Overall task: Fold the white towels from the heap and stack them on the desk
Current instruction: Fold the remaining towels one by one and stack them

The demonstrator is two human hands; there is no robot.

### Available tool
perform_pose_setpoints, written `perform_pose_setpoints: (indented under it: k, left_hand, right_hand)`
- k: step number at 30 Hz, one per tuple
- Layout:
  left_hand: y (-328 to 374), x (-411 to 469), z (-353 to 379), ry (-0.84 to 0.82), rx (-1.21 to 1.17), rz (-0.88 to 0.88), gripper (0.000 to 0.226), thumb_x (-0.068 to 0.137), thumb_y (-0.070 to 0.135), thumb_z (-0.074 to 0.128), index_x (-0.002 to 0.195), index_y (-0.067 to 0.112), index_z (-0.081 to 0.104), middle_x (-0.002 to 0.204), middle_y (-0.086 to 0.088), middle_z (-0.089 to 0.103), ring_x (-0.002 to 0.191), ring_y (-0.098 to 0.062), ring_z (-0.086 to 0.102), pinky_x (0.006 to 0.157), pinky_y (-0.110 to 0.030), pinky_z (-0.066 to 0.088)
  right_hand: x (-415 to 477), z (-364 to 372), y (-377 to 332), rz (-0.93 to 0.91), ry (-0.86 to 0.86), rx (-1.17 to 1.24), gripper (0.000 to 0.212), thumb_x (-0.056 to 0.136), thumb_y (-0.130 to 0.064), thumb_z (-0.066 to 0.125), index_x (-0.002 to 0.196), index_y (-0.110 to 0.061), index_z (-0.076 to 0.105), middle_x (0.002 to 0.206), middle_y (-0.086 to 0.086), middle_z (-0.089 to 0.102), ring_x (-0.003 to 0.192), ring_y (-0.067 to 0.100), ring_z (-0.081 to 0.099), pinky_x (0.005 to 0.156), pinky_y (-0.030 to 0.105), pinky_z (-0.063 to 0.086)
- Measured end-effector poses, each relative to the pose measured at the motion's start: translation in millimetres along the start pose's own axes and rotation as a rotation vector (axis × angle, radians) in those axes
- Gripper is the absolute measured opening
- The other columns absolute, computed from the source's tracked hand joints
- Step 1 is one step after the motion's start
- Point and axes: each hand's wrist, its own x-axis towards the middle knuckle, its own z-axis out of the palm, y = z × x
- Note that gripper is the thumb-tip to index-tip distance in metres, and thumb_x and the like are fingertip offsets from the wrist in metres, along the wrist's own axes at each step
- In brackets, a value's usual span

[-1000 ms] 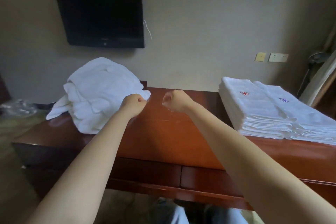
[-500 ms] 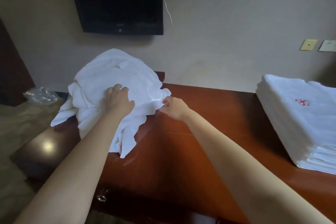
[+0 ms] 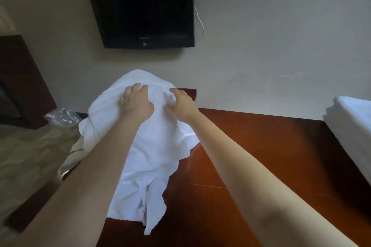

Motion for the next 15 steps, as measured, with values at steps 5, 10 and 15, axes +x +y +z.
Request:
perform_pose_setpoints:
  k: [5,10,15]
  left_hand:
    - [-17.3,14.4,5.2,0.043,-0.013,-0.042,0.037,0.094,0.021,0.048,0.131,0.020,0.054,0.131,-0.005,0.049,0.121,-0.030,0.038,0.093,-0.038,0.037]
    - [-20.7,13.1,4.2,0.061,-0.065,-0.009,0.036,0.091,0.022,0.054,0.127,0.018,0.058,0.130,-0.006,0.049,0.121,-0.031,0.037,0.093,-0.039,0.037]
    - [-21.5,-3.0,-10.6,0.110,-0.171,0.072,0.036,0.092,0.014,0.053,0.127,0.015,0.059,0.141,-0.006,0.043,0.129,-0.033,0.030,0.104,-0.038,0.030]
  right_hand:
    - [31.2,16.3,-12.7,-0.064,-0.052,-0.244,0.048,0.092,-0.030,0.052,0.139,-0.026,0.044,0.132,0.001,0.055,0.121,0.026,0.050,0.090,0.036,0.045]
    - [32.4,12.8,-16.6,-0.114,0.171,-0.183,0.028,0.089,-0.010,0.042,0.099,-0.020,0.066,0.091,-0.002,0.059,0.090,0.025,0.057,0.054,0.025,0.028]
    - [-10.3,-8.2,-13.5,-0.189,0.202,0.167,0.021,0.092,-0.001,0.041,0.091,-0.004,0.062,0.079,0.006,0.060,0.080,0.031,0.064,0.065,0.037,0.044]
